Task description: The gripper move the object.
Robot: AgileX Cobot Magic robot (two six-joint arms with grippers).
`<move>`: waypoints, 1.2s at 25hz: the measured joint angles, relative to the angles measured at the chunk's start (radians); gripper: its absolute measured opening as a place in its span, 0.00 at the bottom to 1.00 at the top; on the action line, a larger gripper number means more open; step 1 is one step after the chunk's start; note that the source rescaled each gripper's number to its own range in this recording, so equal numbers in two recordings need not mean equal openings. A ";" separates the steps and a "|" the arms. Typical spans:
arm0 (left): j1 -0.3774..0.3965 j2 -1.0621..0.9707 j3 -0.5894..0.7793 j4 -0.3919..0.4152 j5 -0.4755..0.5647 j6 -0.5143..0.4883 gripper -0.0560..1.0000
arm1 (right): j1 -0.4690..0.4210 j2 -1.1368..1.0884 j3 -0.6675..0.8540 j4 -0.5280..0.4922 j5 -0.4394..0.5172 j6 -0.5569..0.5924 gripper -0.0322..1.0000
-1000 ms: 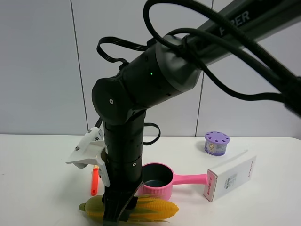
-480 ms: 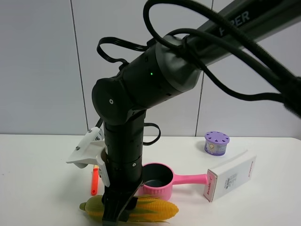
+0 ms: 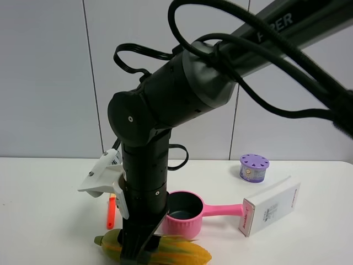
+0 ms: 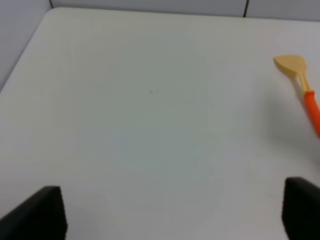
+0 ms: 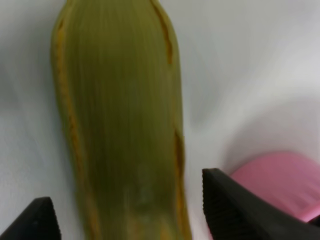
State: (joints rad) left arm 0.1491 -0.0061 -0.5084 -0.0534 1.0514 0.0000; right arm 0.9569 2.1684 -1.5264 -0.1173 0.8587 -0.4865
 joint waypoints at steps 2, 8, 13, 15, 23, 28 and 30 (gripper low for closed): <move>0.000 0.000 0.000 0.000 0.000 0.000 1.00 | 0.000 0.000 0.000 0.000 0.000 0.000 0.37; 0.000 0.000 0.000 0.000 0.000 0.000 1.00 | -0.001 -0.075 0.000 0.003 -0.040 0.004 0.38; 0.000 0.000 0.000 0.000 0.000 0.000 1.00 | -0.001 -0.281 0.000 -0.007 -0.111 0.067 0.49; 0.000 0.000 0.000 0.000 0.000 0.000 1.00 | -0.001 -0.372 0.000 -0.046 -0.122 0.141 0.61; 0.000 0.000 0.000 0.000 0.000 0.000 1.00 | -0.014 -0.677 0.000 -0.243 0.004 0.410 0.72; 0.000 0.000 0.000 0.000 0.000 0.000 1.00 | -0.087 -0.784 0.000 -0.234 0.159 0.466 0.72; 0.000 0.000 0.000 0.000 0.000 0.000 1.00 | -0.131 -0.794 0.005 -0.234 0.237 0.487 0.72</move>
State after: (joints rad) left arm 0.1491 -0.0061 -0.5084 -0.0534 1.0514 0.0000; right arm 0.8258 1.3739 -1.5216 -0.3514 1.0962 0.0000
